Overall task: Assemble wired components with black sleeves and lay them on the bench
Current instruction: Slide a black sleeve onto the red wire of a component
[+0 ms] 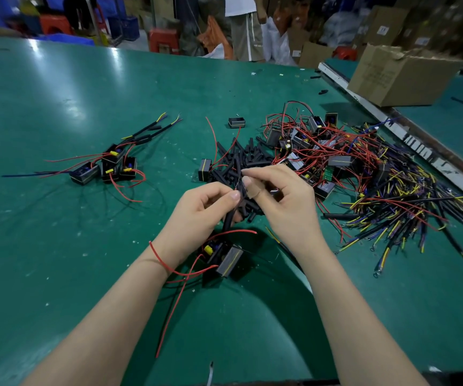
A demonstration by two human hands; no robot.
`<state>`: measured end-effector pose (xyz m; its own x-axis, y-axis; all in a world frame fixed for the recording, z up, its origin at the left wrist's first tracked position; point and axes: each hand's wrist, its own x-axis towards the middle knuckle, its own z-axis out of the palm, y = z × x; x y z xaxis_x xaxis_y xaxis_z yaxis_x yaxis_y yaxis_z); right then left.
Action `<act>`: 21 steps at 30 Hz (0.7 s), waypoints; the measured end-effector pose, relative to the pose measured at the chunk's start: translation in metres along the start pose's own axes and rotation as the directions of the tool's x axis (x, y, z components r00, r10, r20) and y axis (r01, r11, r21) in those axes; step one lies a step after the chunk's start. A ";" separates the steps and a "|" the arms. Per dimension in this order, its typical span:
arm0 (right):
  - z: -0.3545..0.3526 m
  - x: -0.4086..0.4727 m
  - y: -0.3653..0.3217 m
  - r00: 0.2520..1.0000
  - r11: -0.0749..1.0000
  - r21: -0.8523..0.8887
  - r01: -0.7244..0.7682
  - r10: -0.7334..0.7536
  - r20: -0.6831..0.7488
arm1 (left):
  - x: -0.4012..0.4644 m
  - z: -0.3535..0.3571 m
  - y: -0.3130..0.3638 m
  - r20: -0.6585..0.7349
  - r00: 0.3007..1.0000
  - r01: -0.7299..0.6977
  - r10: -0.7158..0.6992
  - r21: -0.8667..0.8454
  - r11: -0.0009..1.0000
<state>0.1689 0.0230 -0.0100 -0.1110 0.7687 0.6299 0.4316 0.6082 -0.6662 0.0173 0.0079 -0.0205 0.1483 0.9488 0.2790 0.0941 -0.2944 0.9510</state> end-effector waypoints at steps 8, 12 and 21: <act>-0.005 0.002 0.004 0.991 0.981 -0.160 0.112 -0.099 0.086 | -0.001 0.000 0.005 0.071 0.986 0.157 -0.149 -0.134 0.979; -0.016 0.003 0.001 0.965 1.000 -0.025 -0.011 0.017 0.262 | -0.002 -0.002 0.010 0.112 0.981 0.178 -0.161 -0.160 0.971; -0.014 0.008 0.000 0.781 0.779 0.262 -0.570 0.414 0.468 | 0.002 -0.010 0.008 0.037 0.984 0.177 -0.173 -0.142 0.974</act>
<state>0.1808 0.0261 0.0007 -0.3270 0.9446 0.0293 0.1643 0.0873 -0.9825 0.0083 0.0087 -0.0105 0.1659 0.9806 0.1048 -0.0216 -0.1026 0.9945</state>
